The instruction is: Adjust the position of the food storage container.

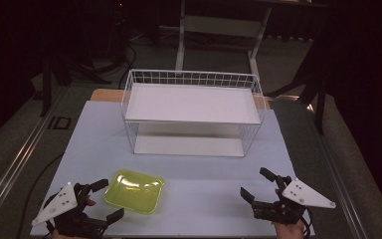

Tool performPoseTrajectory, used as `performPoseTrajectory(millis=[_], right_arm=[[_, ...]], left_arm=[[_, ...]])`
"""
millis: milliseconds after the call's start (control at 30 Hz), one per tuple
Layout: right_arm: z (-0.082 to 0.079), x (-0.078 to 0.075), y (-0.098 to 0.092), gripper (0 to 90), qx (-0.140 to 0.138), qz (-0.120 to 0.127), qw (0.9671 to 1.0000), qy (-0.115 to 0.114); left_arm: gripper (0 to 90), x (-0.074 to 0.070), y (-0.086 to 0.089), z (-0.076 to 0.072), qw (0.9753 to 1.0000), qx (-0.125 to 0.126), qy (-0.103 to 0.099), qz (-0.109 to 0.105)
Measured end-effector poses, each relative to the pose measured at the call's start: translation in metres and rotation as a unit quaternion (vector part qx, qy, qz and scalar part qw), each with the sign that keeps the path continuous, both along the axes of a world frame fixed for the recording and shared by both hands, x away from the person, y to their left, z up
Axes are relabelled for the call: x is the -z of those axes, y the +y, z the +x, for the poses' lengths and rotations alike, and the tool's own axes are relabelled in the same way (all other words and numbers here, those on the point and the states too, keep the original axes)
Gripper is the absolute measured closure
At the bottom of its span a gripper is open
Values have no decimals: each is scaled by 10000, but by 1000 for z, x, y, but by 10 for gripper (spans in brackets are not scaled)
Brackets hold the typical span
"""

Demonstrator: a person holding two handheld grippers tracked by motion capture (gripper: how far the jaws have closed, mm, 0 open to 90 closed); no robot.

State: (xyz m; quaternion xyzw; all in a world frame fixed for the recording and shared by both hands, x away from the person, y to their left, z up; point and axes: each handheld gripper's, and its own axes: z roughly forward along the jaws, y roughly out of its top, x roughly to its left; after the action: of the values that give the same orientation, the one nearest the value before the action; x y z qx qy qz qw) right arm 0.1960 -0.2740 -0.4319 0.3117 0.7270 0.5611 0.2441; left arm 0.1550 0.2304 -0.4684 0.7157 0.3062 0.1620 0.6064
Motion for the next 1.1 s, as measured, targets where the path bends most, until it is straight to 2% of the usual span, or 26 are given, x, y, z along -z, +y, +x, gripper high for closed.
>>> performPoseTrajectory(millis=[67, 167, 300, 333, 467, 600, 700, 767, 833, 867, 900, 933, 967, 1067, 1100], right_arm=[[-4, -3, 0, 134, 18, 3, 9999, -128], [-8, -7, 0, 134, -20, 76, 9998, -159], [-10, -10, -1, 134, -33, 111, 9997, -225], [-10, -11, -1, 134, -17, 125, 9997, -230], [-8, -11, 1, 134, -69, 164, 9997, -184], [-8, -10, 3, 134, -120, 162, 9996, -174], [-7, -10, 3, 134, -170, 202, 9996, -107], [-7, -10, 3, 134, -189, 222, 9995, -78], [-7, -9, 3, 134, -163, 225, 9996, -99], [-7, -9, 4, 134, -163, 235, 9995, -108], [-7, -8, 4, 134, -157, 217, 9996, -115], [-7, -8, 5, 134, -161, 197, 9996, -110], [-7, -7, 6, 134, -175, 207, 9996, -92], [-6, -7, 8, 134, -195, 204, 9996, -93], [-6, -7, 8, 134, -197, 184, 9996, -119]], left_arm=[[19, -4, 0, -1, 10000, 6, -31, -44], [19, -11, 0, 1, 9999, -26, -8, -163], [20, -21, -3, 3, 9998, -22, -95, -185], [20, -27, -3, 6, 9997, -41, -185, -125], [20, -33, 0, 13, 9997, -98, -214, -21], [46, -38, 12, 26, 9996, -242, -149, 77], [60, -38, 18, 31, 9994, -326, -68, 90], [77, -35, 26, 35, 9989, -425, -11, 171], [160, -32, 31, 36, 9985, -502, 27, 229], [168, -30, 33, 36, 9977, -592, 44, 324], [214, -29, 34, 35, 9974, -587, 30, 415], [298, -28, 34, 35, 9967, -612, 23, 536], [345, -27, 34, 36, 9960, -633, 60, 634], [503, -21, 37, 40, 9939, -734, 183, 806], [548, -21, 37, 40, 9939, -734, 183, 806]])
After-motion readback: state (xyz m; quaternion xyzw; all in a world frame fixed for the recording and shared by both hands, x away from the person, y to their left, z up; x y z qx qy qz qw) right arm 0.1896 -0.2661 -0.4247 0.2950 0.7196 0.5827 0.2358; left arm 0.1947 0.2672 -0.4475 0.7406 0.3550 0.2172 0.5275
